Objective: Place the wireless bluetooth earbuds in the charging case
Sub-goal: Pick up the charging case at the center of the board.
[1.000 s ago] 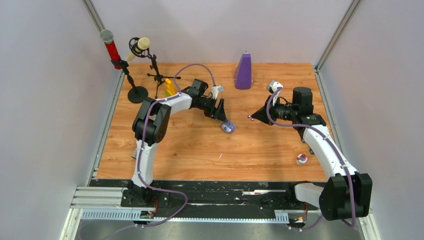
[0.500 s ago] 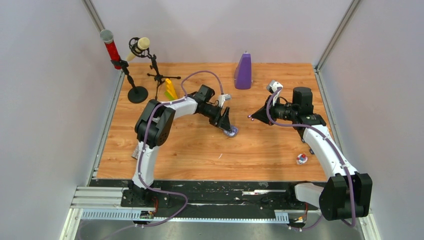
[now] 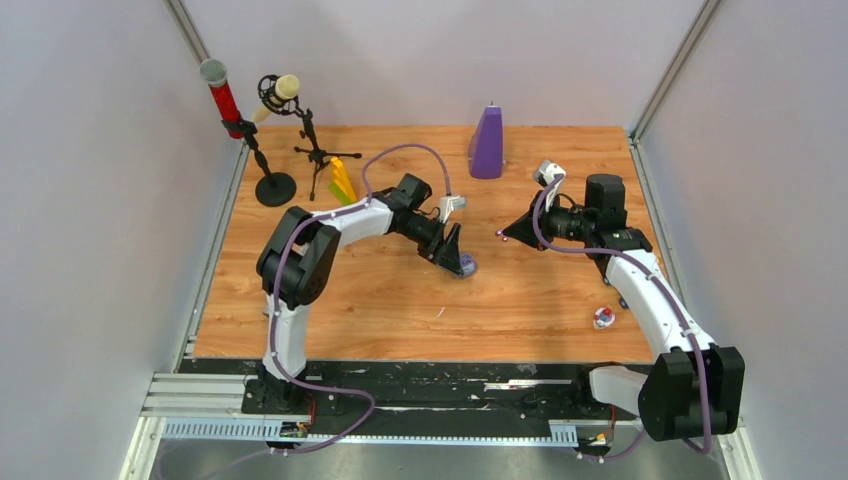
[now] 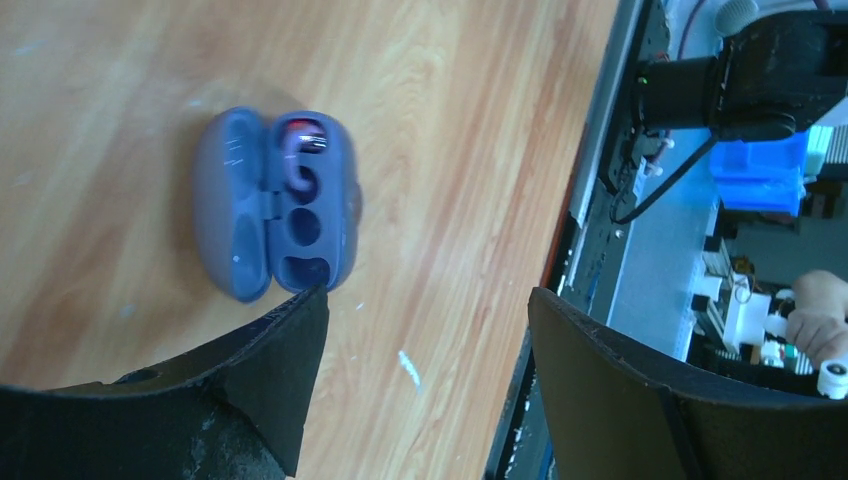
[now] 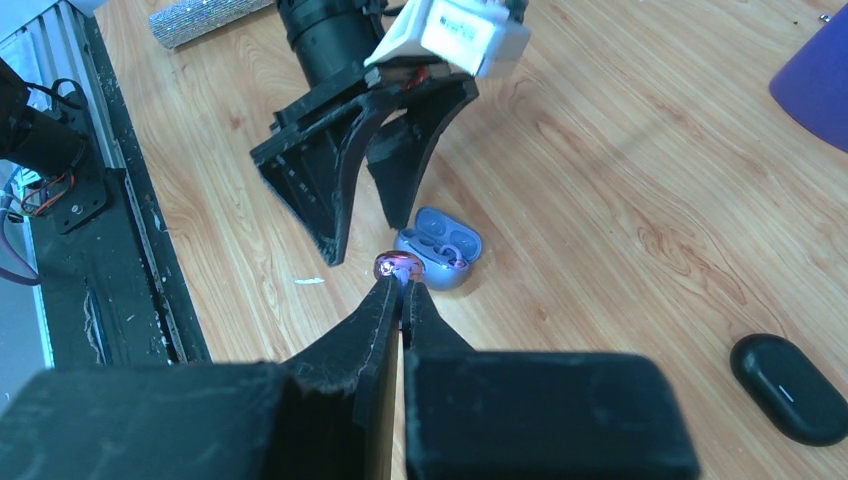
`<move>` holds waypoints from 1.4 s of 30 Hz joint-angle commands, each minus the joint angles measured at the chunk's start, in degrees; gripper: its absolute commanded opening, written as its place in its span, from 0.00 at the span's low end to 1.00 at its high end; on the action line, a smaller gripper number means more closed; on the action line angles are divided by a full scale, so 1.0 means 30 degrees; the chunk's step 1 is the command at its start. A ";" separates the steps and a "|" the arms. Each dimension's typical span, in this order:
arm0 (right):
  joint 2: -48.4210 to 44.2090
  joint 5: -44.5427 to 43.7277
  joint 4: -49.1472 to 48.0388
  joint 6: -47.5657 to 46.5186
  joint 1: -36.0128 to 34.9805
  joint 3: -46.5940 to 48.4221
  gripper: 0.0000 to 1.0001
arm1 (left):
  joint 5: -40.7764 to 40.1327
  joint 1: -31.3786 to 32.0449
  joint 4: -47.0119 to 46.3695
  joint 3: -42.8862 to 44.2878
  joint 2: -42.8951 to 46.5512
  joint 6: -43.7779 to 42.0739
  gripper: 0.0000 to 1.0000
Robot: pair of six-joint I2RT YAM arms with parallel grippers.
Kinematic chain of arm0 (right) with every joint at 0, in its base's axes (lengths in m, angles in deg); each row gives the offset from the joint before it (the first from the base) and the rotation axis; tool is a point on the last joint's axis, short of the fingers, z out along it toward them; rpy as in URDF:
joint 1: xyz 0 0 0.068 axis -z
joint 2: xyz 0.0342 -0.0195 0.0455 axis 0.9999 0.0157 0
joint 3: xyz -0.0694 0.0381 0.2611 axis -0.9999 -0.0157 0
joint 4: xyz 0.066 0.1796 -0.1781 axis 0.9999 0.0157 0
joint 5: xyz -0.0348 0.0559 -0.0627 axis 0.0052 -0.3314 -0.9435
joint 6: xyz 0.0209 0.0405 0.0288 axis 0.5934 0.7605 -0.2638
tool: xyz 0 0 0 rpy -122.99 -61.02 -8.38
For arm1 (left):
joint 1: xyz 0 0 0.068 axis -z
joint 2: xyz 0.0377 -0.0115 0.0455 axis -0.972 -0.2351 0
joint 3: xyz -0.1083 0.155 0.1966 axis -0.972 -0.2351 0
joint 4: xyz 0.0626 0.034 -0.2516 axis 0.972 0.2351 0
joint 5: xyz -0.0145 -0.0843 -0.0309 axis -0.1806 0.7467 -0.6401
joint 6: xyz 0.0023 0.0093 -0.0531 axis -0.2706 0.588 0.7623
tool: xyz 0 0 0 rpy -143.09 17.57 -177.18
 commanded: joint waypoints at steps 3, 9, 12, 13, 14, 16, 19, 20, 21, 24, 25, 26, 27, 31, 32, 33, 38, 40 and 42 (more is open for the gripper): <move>-0.0191 0.0045 -0.0607 -0.0348 -0.0039 0.0331 0.00 | 0.1531 0.1010 0.0830 0.0344 0.1171 -0.1355 0.81; -0.0160 0.0037 -0.0609 -0.0409 -0.0058 0.0321 0.00 | 0.1110 0.0370 0.1896 0.1536 0.2800 -0.2705 0.81; -0.0204 0.0044 -0.0605 -0.0403 -0.0044 0.0336 0.00 | -0.0500 -0.0495 0.1812 0.2839 0.2437 -0.2401 0.82; -0.0233 0.0027 -0.0594 -0.0410 -0.0053 0.0314 0.00 | -0.1031 -0.0627 0.1782 0.3140 0.2017 -0.2241 0.81; -0.0262 0.0029 -0.0607 -0.0403 -0.0043 0.0322 0.00 | -0.1958 -0.0850 0.1891 0.3694 0.1742 -0.2121 0.81; -0.0301 0.0015 -0.0607 -0.0439 -0.0044 0.0315 0.00 | -0.2982 -0.0997 0.2135 0.4537 0.0754 -0.2079 0.81; -0.0377 -0.0012 -0.0577 -0.0484 -0.0045 0.0333 0.00 | -0.3607 -0.1025 0.2578 0.5870 -0.1241 -0.2005 0.80; -0.0430 -0.0013 -0.0565 -0.0496 -0.0053 0.0317 0.00 | -0.3715 -0.1038 0.2619 0.6105 -0.1615 -0.1999 0.80; -0.0492 -0.0020 -0.0571 -0.0509 -0.0058 0.0319 0.00 | -0.3752 -0.1041 0.2855 0.6640 -0.2343 -0.1995 0.80; -0.0584 0.0008 -0.0548 -0.0571 -0.0031 0.0305 0.00 | -0.3459 -0.1043 0.3163 0.7494 -0.3589 -0.1984 0.78; -0.0639 -0.0007 -0.0547 -0.0599 -0.0055 0.0292 0.00 | -0.3361 -0.1042 0.3254 0.7771 -0.4060 -0.1588 0.78; -0.0657 -0.0020 -0.0532 -0.0635 -0.0058 0.0294 0.00 | -0.3162 -0.1032 0.3323 0.7905 -0.4412 -0.1483 0.77; -0.0685 -0.0021 -0.0515 -0.0666 -0.0040 0.0305 0.00 | -0.2996 -0.1025 0.3441 0.8123 -0.4534 -0.1390 0.76; -0.0747 0.0001 -0.0515 -0.0760 -0.0057 0.0280 0.00 | -0.2251 -0.1029 0.3821 0.8356 -0.5006 -0.1432 0.74; -0.0747 0.0029 -0.0520 -0.0762 -0.0032 0.0285 0.00 | -0.2127 -0.1025 0.4019 0.8388 -0.5139 -0.1434 0.74; -0.0747 0.0044 -0.0521 -0.0762 -0.0037 0.0286 0.00 | -0.1887 -0.1038 0.4116 0.8486 -0.5220 -0.1473 0.73; -0.0847 0.0046 -0.0477 -0.0762 -0.0038 0.0292 0.00 | -0.1351 -0.0983 0.4962 0.8605 -0.5716 -0.1663 0.70; -0.0890 0.0031 -0.0492 -0.0762 -0.0044 0.0269 0.00 | -0.1540 -0.0918 0.5390 0.8509 -0.5810 -0.1824 0.69; -0.0892 0.0038 -0.0488 -0.0762 -0.0052 0.0293 0.00 | -0.1637 -0.0797 0.5879 0.8497 -0.5866 -0.2552 0.69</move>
